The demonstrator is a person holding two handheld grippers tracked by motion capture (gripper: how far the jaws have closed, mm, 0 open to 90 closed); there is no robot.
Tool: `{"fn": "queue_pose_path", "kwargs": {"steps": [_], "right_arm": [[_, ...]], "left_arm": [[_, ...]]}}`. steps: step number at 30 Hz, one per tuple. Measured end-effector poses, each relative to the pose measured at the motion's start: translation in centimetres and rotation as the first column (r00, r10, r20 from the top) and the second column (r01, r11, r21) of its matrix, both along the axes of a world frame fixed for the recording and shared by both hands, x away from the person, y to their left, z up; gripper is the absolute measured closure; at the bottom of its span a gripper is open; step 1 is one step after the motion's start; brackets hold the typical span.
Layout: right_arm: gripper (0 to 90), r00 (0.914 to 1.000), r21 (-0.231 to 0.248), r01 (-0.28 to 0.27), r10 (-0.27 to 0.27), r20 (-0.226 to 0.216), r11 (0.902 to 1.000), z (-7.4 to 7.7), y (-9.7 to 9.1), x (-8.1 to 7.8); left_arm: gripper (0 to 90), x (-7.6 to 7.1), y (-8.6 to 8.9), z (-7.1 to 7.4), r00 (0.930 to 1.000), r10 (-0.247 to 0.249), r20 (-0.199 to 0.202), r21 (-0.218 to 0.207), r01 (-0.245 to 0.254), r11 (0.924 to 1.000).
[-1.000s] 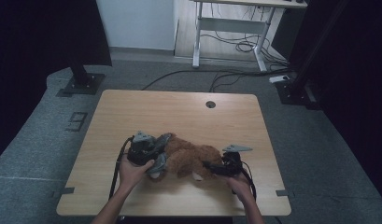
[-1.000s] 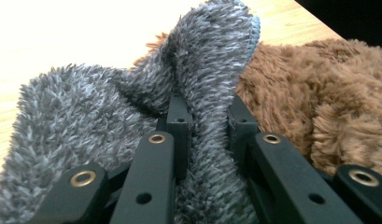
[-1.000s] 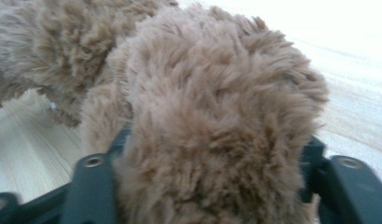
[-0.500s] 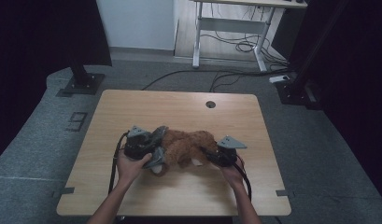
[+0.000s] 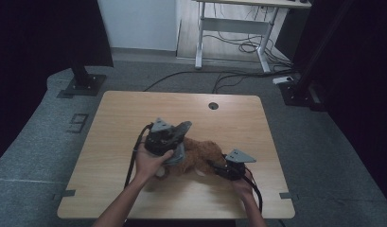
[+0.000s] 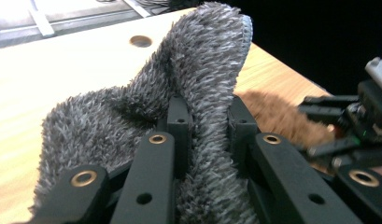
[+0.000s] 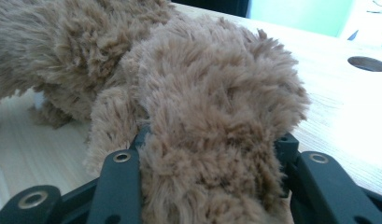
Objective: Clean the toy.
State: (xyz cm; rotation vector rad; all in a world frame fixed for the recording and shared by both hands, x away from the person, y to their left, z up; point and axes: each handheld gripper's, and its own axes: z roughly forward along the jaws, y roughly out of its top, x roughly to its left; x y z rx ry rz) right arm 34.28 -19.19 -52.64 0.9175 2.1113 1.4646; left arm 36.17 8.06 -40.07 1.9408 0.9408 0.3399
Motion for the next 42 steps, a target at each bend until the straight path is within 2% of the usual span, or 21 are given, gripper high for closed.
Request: {"fn": "queue_pose_path", "kwargs": {"steps": [4,6,8,9,10,12,16,22,29,32,35,37,39,41,42], "right_arm": [[52.2,0.9999,0.010,-0.009,0.009,0.012,0.9999,-0.4,-0.3,-0.4],[51.8,0.9998,0.006,-0.012,0.012,0.017,0.9999,-0.5,-0.4,-0.7],[51.0,0.9996,0.000,-0.017,0.017,0.022,0.9998,-0.5,-0.5,-0.9],[50.5,0.9996,-0.004,-0.021,0.021,0.020,0.9998,-0.5,-0.5,-1.0],[49.5,0.9997,-0.008,-0.024,0.024,0.011,0.9997,-0.4,-0.6,-1.1],[48.1,0.9995,0.001,-0.031,0.031,-0.008,0.9995,-0.6,-1.1,-1.1],[46.5,0.9983,0.010,-0.042,0.042,-0.041,0.9991,-0.4,-1.4,-1.3],[46.1,0.9982,0.003,-0.029,0.029,-0.053,0.9996,-0.3,-1.2,-1.5],[45.7,0.9981,0.005,-0.025,0.025,-0.057,0.9997,-0.2,-1.1,-1.6],[45.6,0.9981,0.006,-0.026,0.026,-0.057,0.9996,-0.2,-1.1,-1.7],[45.3,0.9979,0.008,-0.027,0.027,-0.059,0.9996,-0.2,-1.2,-1.7],[44.9,0.9978,0.013,-0.028,0.029,-0.060,0.9995,-0.3,-1.3,-1.7],[44.4,0.9974,0.017,-0.030,0.031,-0.065,0.9994,-0.3,-1.4,-1.7],[44.0,0.9972,0.018,-0.030,0.031,-0.068,0.9994,-0.3,-1.4,-1.7],[43.8,0.9970,0.021,-0.026,0.028,-0.072,0.9994,-0.3,-1.4,-1.7]], "left_arm": [[75.6,0.9,-4.1,-0.8,0.9974,-0.059,-0.042,0.046,0.061,0.9971],[75.5,1.3,-6.1,-1.9,0.9926,-0.087,-0.085,0.060,0.092,0.9940],[75.4,1.4,-7.7,-3.3,0.9881,-0.100,-0.117,0.091,0.111,0.9896],[75.3,1.4,-8.2,-4.1,0.9876,-0.099,-0.122,0.112,0.113,0.9873],[75.4,1.3,-8.3,-4.6,0.9885,-0.098,-0.115,0.108,0.110,0.9880],[75.6,1.1,-7.6,-4.9,0.9865,-0.103,-0.127,0.066,0.112,0.9914],[76.0,0.6,-5.5,-4.7,0.9883,-0.090,-0.123,0.054,0.098,0.9938],[76.3,-0.2,-1.0,-3.6,0.9968,-0.020,-0.077,0.049,0.024,0.9985],[76.4,-0.7,3.9,-4.1,0.9961,0.052,-0.071,0.005,-0.052,0.9986],[76.5,-0.7,5.6,-4.8,0.9931,0.079,-0.086,-0.006,-0.080,0.9968],[76.4,-0.7,7.3,-5.7,0.9861,0.134,-0.098,0.035,-0.131,0.9907],[76.4,-0.4,8.4,-6.9,0.9771,0.146,-0.155,0.048,-0.140,0.9890],[76.2,-0.1,8.9,-8.4,0.9663,0.139,-0.217,0.035,-0.134,0.9903],[76.2,-0.1,9.1,-9.2,0.9635,0.122,-0.238,-0.021,-0.131,0.9912],[76.2,-0.1,8.9,-9.2,0.9646,0.124,-0.233,-0.027,-0.134,0.9906]]}}
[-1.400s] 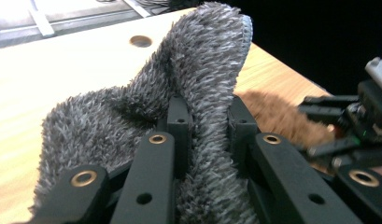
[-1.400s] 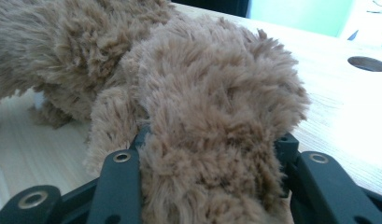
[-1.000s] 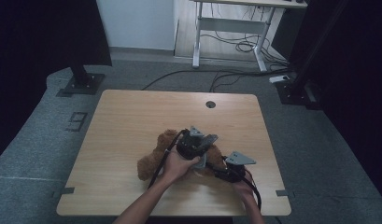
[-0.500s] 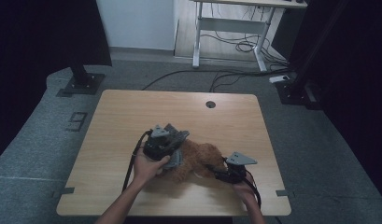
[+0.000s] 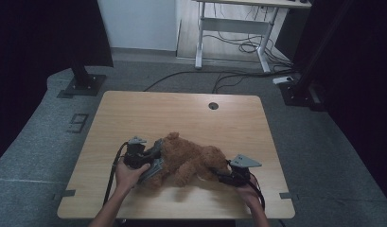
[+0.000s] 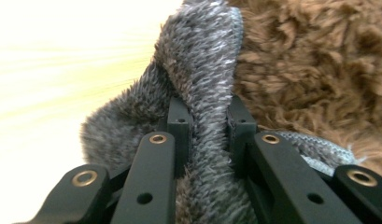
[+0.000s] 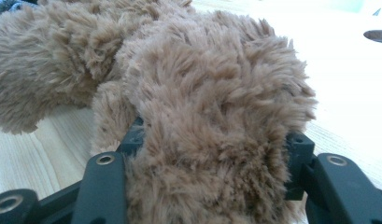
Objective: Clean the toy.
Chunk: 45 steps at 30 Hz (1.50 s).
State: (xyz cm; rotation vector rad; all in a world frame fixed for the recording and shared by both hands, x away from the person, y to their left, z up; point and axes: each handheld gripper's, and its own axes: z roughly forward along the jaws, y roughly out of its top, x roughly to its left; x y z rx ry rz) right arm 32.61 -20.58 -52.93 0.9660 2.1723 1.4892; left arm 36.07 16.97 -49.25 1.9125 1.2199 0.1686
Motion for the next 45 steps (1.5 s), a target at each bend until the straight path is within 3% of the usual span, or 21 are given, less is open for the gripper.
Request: {"fn": "queue_pose_path", "kwargs": {"steps": [4,6,15,20,22,25,27,30,31,33,35,37,40,42,45], "right_arm": [[38.6,0.9992,0.010,0.010,-0.010,-0.038,0.9999,0.1,-0.2,0.1],[38.6,0.9984,0.009,0.012,-0.011,-0.056,0.9999,0.1,-0.3,0.2],[44.2,0.9988,0.008,0.005,-0.005,-0.049,1.0000,0.2,-0.3,0.1],[37.2,0.9978,0.007,0.029,-0.028,-0.060,0.9996,0.3,-0.2,0.2],[29.0,0.9933,-0.006,0.057,-0.057,-0.100,0.9984,0.6,-0.1,0.3],[24.3,0.9864,-0.038,0.089,-0.093,-0.135,0.9953,1.0,0.2,0.3],[20.8,0.9751,-0.045,0.110,-0.116,-0.189,0.9929,1.1,0.2,0.5],[20.6,0.9608,-0.041,0.110,-0.117,-0.252,0.9931,1.1,0.1,0.7],[22.5,0.9547,-0.036,0.108,-0.114,-0.275,0.9935,1.1,0.1,0.7],[31.5,0.9519,-0.030,0.093,-0.097,-0.291,0.9953,1.0,0.1,0.7],[41.2,0.9584,-0.031,0.069,-0.075,-0.276,0.9971,1.2,0.2,0.7],[47.8,0.9724,-0.033,0.054,-0.060,-0.226,0.9980,1.4,0.4,0.5],[51.4,0.9873,-0.041,0.042,-0.048,-0.151,0.9983,1.7,0.7,0.4],[51.4,0.9954,-0.058,0.054,-0.058,-0.075,0.9968,1.8,1.1,0.6],[51.2,0.9958,-0.048,0.088,-0.087,0.027,0.9950,1.6,1.4,1.4]], "left_arm": [[76.2,-0.2,-1.1,0.7,0.9996,-0.019,0.023,0.017,0.018,0.9997],[76.2,-0.2,-1.4,0.9,0.9993,-0.026,0.025,-0.003,0.027,0.9996],[76.5,-0.2,-1.7,1.0,0.9993,-0.018,0.031,-0.006,0.019,0.9998],[76.5,-0.2,-1.7,0.9,0.9994,-0.017,0.031,-0.006,0.017,0.9998],[76.5,-0.2,-1.6,0.9,0.9995,-0.016,0.027,-0.008,0.016,0.9998],[76.5,-0.2,-1.6,0.8,0.9994,-0.018,0.029,-0.002,0.018,0.9998],[76.5,-0.3,-1.6,0.8,0.9994,-0.019,0.028,-0.003,0.019,0.9998],[76.5,-0.5,-1.6,0.8,0.9996,-0.019,0.023,-0.015,0.019,0.9997],[76.5,-0.6,-1.6,0.8,0.9995,-0.020,0.023,-0.018,0.021,0.9996],[76.6,-0.7,-1.9,0.9,0.9994,-0.020,0.028,-0.020,0.021,0.9996],[76.8,-0.7,-2.1,1.0,0.9993,-0.020,0.032,-0.030,0.021,0.9993],[77.0,-0.6,-2.2,1.2,0.9990,-0.017,0.040,-0.045,0.019,0.9988],[77.1,-0.2,-2.1,1.8,0.9979,-0.006,0.064,-0.065,0.010,0.9979],[77.1,0.3,-2.1,2.3,0.9964,-0.001,0.085,-0.062,0.006,0.9981],[77.1,1.4,-2.0,2.6,0.9949,0.018,0.100,-0.072,-0.011,0.9973]]}}
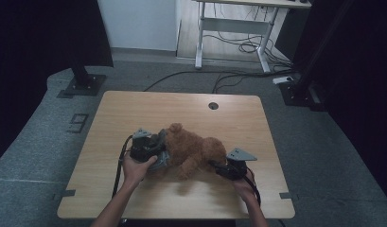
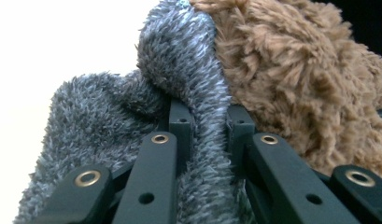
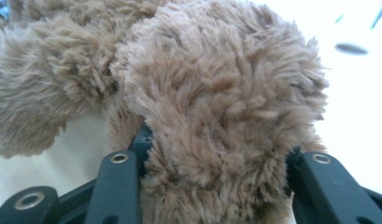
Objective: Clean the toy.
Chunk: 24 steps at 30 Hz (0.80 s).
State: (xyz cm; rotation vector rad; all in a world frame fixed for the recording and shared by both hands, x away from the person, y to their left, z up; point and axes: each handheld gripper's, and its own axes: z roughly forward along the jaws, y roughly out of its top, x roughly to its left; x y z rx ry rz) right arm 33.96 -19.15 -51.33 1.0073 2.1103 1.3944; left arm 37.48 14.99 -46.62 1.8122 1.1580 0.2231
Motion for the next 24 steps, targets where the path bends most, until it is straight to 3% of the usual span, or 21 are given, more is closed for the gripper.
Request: {"fn": "queue_pose_path", "kwargs": {"steps": [3,7,10,13,16,18,21,24], "right_arm": [[49.1,0.9975,-0.011,0.034,-0.033,0.062,0.9994,-0.5,0.2,0.7],[44.8,0.9985,-0.003,0.024,-0.024,0.049,0.9997,-1.5,-0.3,0.8],[41.9,0.9986,-0.010,0.002,-0.002,0.053,0.9999,-1.7,-0.7,0.3],[39.5,0.9970,-0.036,-0.009,0.012,0.076,0.9993,-1.8,-0.8,-0.3],[37.8,0.9976,-0.033,-0.017,0.019,0.066,0.9993,-1.9,-1.0,-0.4],[36.7,0.9975,-0.033,-0.019,0.021,0.067,0.9993,-1.9,-1.0,-0.4],[35.0,0.9975,-0.030,-0.024,0.026,0.065,0.9993,-1.9,-1.0,-0.5],[33.4,0.9974,-0.025,-0.027,0.029,0.067,0.9993,-1.9,-1.1,-0.5]], "left_arm": [[77.0,1.0,0.0,-0.6,0.9999,0.010,-0.008,0.006,-0.010,0.9999],[76.3,0.5,0.4,-0.9,0.9999,0.002,-0.010,-0.005,-0.002,1.0000],[75.9,-0.3,1.0,0.6,0.9993,0.016,0.033,-0.035,-0.014,0.9993],[75.9,-1.2,0.4,3.2,0.9946,0.003,0.104,-0.023,0.000,0.9997],[75.8,-1.8,-1.5,5.8,0.9843,-0.037,0.172,-0.001,0.038,0.9993],[75.7,-1.9,-3.5,7.0,0.9778,-0.081,0.193,0.031,0.076,0.9966],[75.5,-1.3,-6.7,7.5,0.9716,-0.138,0.192,0.072,0.126,0.9894],[75.4,-0.4,-9.8,6.6,0.9710,-0.185,0.151,0.114,0.169,0.9790]]}}
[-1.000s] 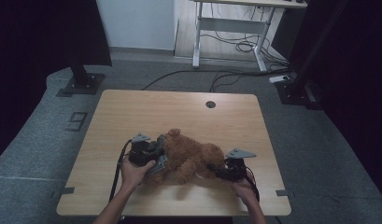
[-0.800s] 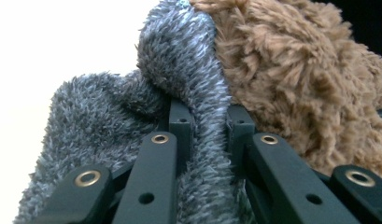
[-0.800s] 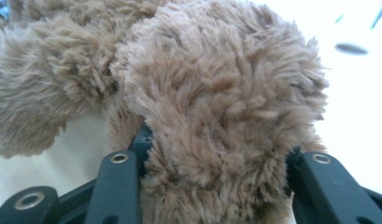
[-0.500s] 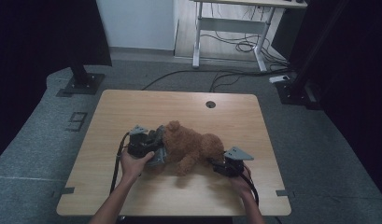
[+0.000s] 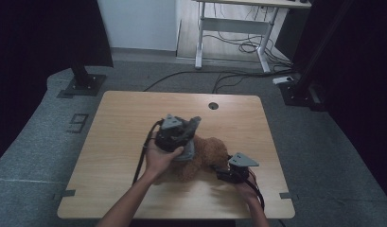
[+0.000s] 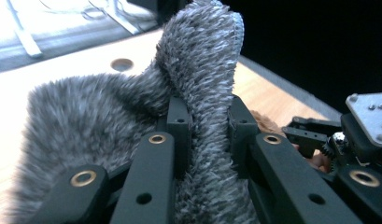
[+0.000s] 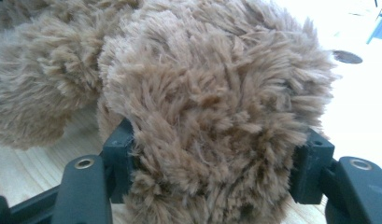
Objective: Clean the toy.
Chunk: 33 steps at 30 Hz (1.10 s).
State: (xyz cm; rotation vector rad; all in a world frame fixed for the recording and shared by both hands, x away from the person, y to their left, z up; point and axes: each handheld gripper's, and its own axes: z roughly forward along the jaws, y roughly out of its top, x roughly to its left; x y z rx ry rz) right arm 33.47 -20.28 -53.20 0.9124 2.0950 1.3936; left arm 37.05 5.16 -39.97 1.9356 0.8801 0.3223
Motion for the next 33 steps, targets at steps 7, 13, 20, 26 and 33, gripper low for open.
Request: {"fn": "queue_pose_path", "kwargs": {"steps": [7,13,20,26,33], "right_arm": [[36.6,0.9997,0.000,0.012,-0.012,-0.022,0.9999,-0.1,-0.3,0.2],[40.6,1.0000,-0.009,0.003,-0.003,-0.006,1.0000,0.0,-0.1,0.0],[37.7,0.9999,0.008,0.008,-0.007,-0.011,0.9999,0.0,-0.2,0.1],[24.7,0.9987,0.036,0.041,-0.039,-0.033,0.9985,0.3,0.2,-0.3],[23.4,0.9910,0.122,0.061,-0.045,-0.126,0.9907,0.3,-1.1,-0.2]], "left_arm": [[75.1,1.4,-2.9,-4.0,0.9949,-0.026,-0.098,0.083,0.034,0.9960],[76.3,0.7,0.1,-3.8,0.9965,0.013,-0.082,0.050,-0.009,0.9987],[76.4,-0.1,4.7,-3.3,0.9949,0.090,-0.045,0.054,-0.087,0.9947],[76.5,-0.5,6.1,-4.6,0.9914,0.116,-0.061,0.060,-0.112,0.9919],[76.5,-0.9,6.8,-6.0,0.9889,0.110,-0.100,0.038,-0.107,0.9936]]}}
